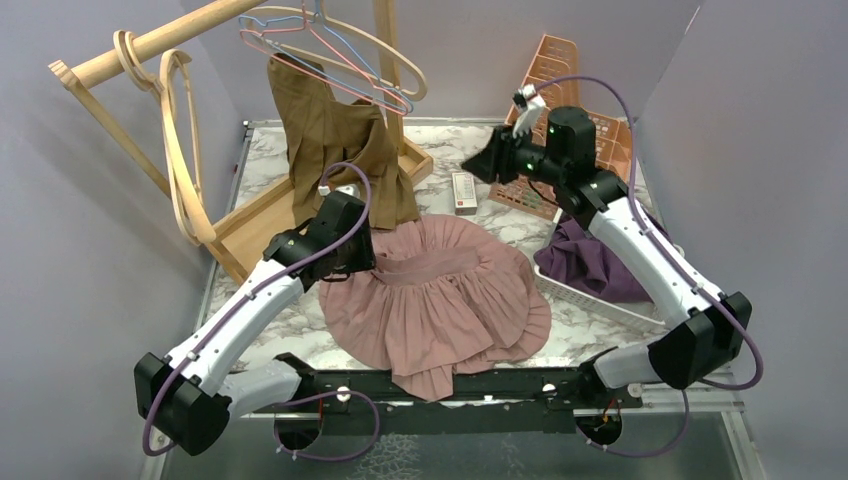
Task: Place the skirt on the hanger
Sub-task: Pick up the hanger from the clothesline, then hang the skirt on the hanger.
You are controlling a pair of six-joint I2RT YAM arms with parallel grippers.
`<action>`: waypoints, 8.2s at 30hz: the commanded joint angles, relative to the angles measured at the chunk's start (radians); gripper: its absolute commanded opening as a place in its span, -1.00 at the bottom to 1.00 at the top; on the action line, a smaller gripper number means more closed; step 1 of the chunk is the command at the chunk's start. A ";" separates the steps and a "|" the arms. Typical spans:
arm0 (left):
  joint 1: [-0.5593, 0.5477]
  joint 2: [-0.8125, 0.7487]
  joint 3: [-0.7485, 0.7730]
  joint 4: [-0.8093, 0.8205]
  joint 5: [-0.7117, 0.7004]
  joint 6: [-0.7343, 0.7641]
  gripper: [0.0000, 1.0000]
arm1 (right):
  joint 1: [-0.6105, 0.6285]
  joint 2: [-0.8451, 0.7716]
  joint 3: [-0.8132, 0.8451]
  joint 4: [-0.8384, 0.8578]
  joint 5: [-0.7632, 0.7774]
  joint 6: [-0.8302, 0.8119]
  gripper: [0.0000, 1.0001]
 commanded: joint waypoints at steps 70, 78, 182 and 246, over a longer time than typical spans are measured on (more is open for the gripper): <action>0.011 -0.081 0.005 0.132 -0.023 0.074 -0.07 | 0.172 0.528 0.385 0.816 0.308 -0.332 0.49; 0.012 -0.084 0.005 0.132 -0.028 0.074 -0.07 | 0.172 0.616 0.527 0.637 0.145 -0.394 0.42; 0.015 -0.183 0.141 0.220 0.069 0.193 -0.03 | 0.174 -0.111 0.007 0.432 0.125 -0.428 -0.98; 0.014 -0.228 0.229 0.297 0.750 1.182 -1.00 | 0.174 -0.341 0.195 -0.346 -0.196 -0.310 0.34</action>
